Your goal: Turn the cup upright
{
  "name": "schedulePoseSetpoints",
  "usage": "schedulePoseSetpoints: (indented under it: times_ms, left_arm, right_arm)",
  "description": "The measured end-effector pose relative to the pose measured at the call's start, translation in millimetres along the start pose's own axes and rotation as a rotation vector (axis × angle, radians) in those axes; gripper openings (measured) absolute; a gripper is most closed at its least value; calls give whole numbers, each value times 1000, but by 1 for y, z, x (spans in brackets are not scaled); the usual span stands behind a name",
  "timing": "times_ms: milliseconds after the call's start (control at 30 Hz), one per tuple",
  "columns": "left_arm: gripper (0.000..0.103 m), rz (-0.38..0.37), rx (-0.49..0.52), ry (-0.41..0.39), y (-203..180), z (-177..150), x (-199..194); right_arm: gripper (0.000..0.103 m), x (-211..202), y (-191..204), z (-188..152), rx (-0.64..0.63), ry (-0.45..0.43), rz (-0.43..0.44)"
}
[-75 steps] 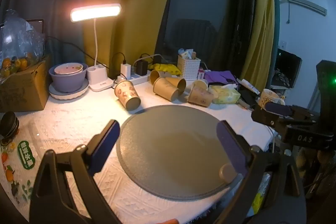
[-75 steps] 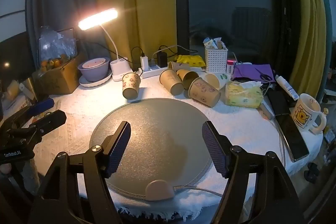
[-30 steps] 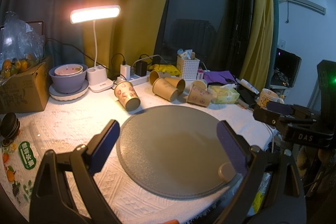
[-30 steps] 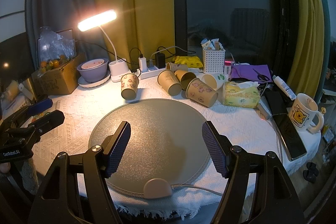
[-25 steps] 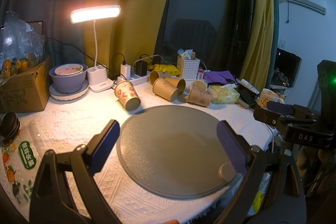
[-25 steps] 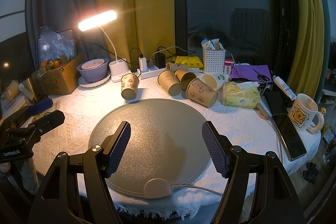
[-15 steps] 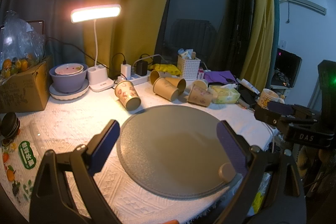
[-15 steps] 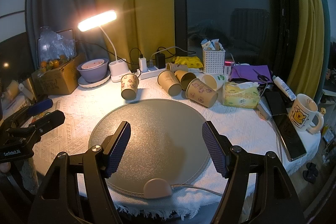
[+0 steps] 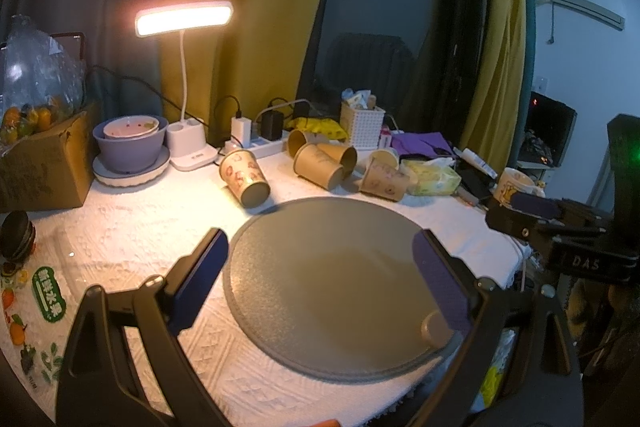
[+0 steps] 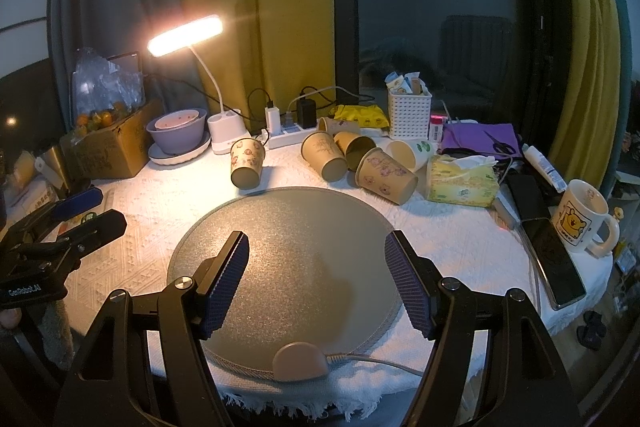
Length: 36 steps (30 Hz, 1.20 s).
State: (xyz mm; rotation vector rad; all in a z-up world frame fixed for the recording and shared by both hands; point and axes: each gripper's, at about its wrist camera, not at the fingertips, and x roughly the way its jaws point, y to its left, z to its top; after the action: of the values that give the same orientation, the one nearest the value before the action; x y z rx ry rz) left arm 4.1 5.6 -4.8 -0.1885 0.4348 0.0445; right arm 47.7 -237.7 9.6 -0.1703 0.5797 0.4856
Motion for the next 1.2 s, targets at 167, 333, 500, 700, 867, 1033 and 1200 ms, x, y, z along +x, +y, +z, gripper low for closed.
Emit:
schedulePoseSetpoints:
  times_ms: [167, 333, 500, 700, 867, 1033, 1200]
  left_arm:
    - [94, -2, -6, 10, 1, 0, 6]
    - [94, -2, -6, 18, 1, 1, 11]
    - [94, -1, -10, 28, 2, 2, 17]
    - [94, 3, -10, 42, 4, 6, 31]
    - [94, 4, -3, 56, 4, 13, 46]
    - [94, 10, 1, 64, 3, 21, 64]
    - [94, 10, 3, 69, 3, 33, 83]
  right_arm:
    - [74, 10, 12, 0, -7, 12, -4]
    - [74, 16, 14, 2, -9, 20, -2]
    - [74, 22, 15, 2, -11, 33, 2]
    - [74, 34, 9, 5, -5, 50, 4]
    - [74, 46, 2, 11, 1, 61, 7]
    - [74, 59, -8, 18, 6, 66, 10]
    - [74, 73, -16, 26, 4, 69, 14]
